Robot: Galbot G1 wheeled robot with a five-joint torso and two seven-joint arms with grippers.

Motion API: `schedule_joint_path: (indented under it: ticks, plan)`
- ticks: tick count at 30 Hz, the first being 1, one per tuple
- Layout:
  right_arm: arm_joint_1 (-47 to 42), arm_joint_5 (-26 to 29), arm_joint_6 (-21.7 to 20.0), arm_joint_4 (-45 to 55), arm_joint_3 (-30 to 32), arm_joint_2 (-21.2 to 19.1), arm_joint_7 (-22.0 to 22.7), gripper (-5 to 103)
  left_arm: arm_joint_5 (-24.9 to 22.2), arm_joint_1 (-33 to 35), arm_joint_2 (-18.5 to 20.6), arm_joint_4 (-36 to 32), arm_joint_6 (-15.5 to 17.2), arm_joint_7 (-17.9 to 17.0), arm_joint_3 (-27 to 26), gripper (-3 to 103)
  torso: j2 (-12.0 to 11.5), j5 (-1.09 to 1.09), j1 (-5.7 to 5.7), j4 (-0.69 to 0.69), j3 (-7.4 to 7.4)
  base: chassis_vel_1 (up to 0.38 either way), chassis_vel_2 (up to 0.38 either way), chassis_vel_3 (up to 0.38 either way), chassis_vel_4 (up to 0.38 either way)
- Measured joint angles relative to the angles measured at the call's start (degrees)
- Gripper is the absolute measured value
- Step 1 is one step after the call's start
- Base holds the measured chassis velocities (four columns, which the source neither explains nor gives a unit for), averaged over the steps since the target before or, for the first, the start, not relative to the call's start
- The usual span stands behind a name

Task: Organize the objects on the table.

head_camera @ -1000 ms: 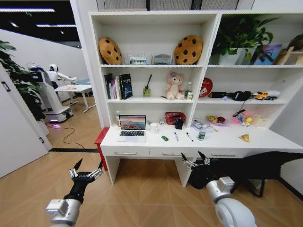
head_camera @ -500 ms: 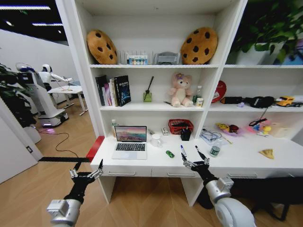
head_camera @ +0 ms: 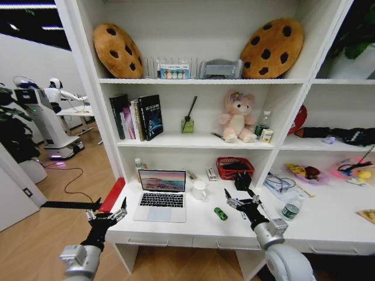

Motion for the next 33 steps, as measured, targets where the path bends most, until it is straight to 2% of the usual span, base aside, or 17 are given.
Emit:
schedule_joint_path:
  ticks: [1, 4, 6, 7, 10, 11, 13, 16, 17, 21, 22, 24, 28, 30, 31, 32, 33]
  plan:
    - [0.0, 0.0, 0.0, 0.0, 0.0, 0.0, 0.0, 100, 0.0, 0.0, 0.0, 0.0, 0.0, 0.0, 0.0, 89, 0.0, 0.0, 0.0, 0.0, 0.0, 0.042, -0.067, -0.05, 0.045]
    - [0.2, 0.0, 0.0, -0.2, 0.0, -0.3, 0.1, 100, -0.6, -1.5, 1.5, 0.5, 0.2, 0.2, -0.2, 78, 0.0, 0.0, 0.0, 0.0, 0.0, 0.052, -0.068, -0.03, 0.048]
    - [0.6, 0.2, 0.0, -0.7, -0.1, -0.8, 0.1, 100, -1.8, -3.4, 4.0, 0.6, 2.7, -1.0, 0.1, 68, 0.0, 0.0, 0.02, 0.01, 0.0, 0.0, 0.0, 0.0, 0.0]
    - [0.6, 0.2, 0.0, -0.7, -0.1, -0.8, 0.1, 100, -1.8, -3.4, 4.0, 0.6, 2.7, -1.0, 0.1, 68, 0.0, 0.0, 0.02, 0.01, 0.0, 0.0, 0.0, 0.0, 0.0]
    - [2.5, -0.3, 0.0, -2.4, -0.7, -1.5, 0.3, 100, -5.6, -8.9, 9.5, 1.7, 7.5, -5.9, 2.5, 51, 0.0, 0.0, 0.1, 0.0, 0.03, 0.0, 0.0, 0.0, 0.0]
    - [2.5, -0.3, 0.0, -2.4, -0.7, -1.5, 0.3, 100, -5.6, -8.9, 9.5, 1.7, 7.5, -5.9, 2.5, 51, 0.0, 0.0, 0.1, 0.0, 0.03, 0.0, 0.0, 0.0, 0.0]
    - [3.9, -0.8, -0.4, -3.4, -1.5, -1.9, 0.4, 100, -8.8, -12.5, 13.0, 2.6, 10.3, -8.5, 4.6, 40, 0.0, -0.01, 0.11, 0.0, 0.03, 0.0, 0.0, 0.0, 0.0]
    - [4.5, -0.8, -0.6, -3.9, -2.1, -2.3, 0.6, 100, -10.7, -13.9, 14.8, 3.0, 11.9, -10.1, 5.9, 35, 0.0, -0.01, 0.11, 0.0, 0.03, 0.0, 0.0, 0.0, 0.0]
    - [4.9, -0.8, -0.7, -4.5, -2.5, -2.8, 0.6, 100, -12.6, -15.0, 16.5, 3.2, 13.6, -11.1, 6.8, 30, 0.0, -0.01, 0.11, 0.01, 0.03, 0.0, 0.0, 0.0, 0.0]
    - [5.7, -2.2, -0.7, -6.9, -3.3, -3.6, 0.3, 100, -17.5, -19.0, 21.0, 4.8, 17.4, -11.4, 8.7, 14, 0.0, 0.01, 0.08, 0.02, 0.03, 0.0, 0.0, 0.0, 0.0]
    - [5.7, -2.2, -0.7, -6.9, -3.3, -3.6, 0.3, 100, -17.5, -19.0, 21.0, 4.8, 17.4, -11.4, 8.7, 14, 0.0, 0.01, 0.08, 0.02, 0.03, 0.0, 0.0, 0.0, 0.0]
    - [6.0, -2.7, -0.6, -8.1, -3.7, -3.6, 0.2, 100, -19.9, -23.9, 23.5, 8.0, 18.1, -11.4, 10.6, 4, 0.0, 0.0, 0.08, 0.02, 0.03, 0.0, 0.0, 0.0, 0.0]
    - [6.6, -2.8, -0.6, -9.1, -4.3, -3.6, 0.2, 100, -21.1, -30.2, 25.3, 11.9, 18.1, -11.8, 13.0, 0, 0.0, 0.0, 0.09, -0.02, 0.03, 0.0, 0.0, 0.0, 0.0]
    - [7.6, -3.0, -0.8, -10.5, -4.8, -3.4, 0.2, 100, -22.8, -35.8, 25.3, 14.7, 19.1, -14.4, 16.5, 0, 0.0, 0.0, 0.09, 0.0, 0.03, 0.0, 0.0, 0.0, 0.0]
    - [7.6, -3.0, -0.8, -10.5, -4.8, -3.4, 0.2, 100, -22.8, -35.8, 25.3, 14.7, 19.1, -14.4, 16.5, 0, 0.0, 0.0, 0.09, 0.0, 0.03, 0.0, 0.0, 0.0, 0.0]
    - [8.2, -3.1, -0.8, -11.3, -5.0, -3.3, 0.2, 100, -23.4, -39.1, 24.3, 16.0, 20.4, -17.4, 19.1, 0, 0.0, 0.0, 0.09, 0.02, 0.03, 0.0, 0.0, 0.0, 0.0]
    - [8.3, -3.1, -0.8, -11.5, -5.1, -3.3, 0.2, 100, -23.6, -39.6, 24.0, 16.2, 20.6, -17.8, 19.5, 0, 0.0, 0.0, 0.09, 0.02, 0.03, 0.0, 0.0, 0.0, 0.0]
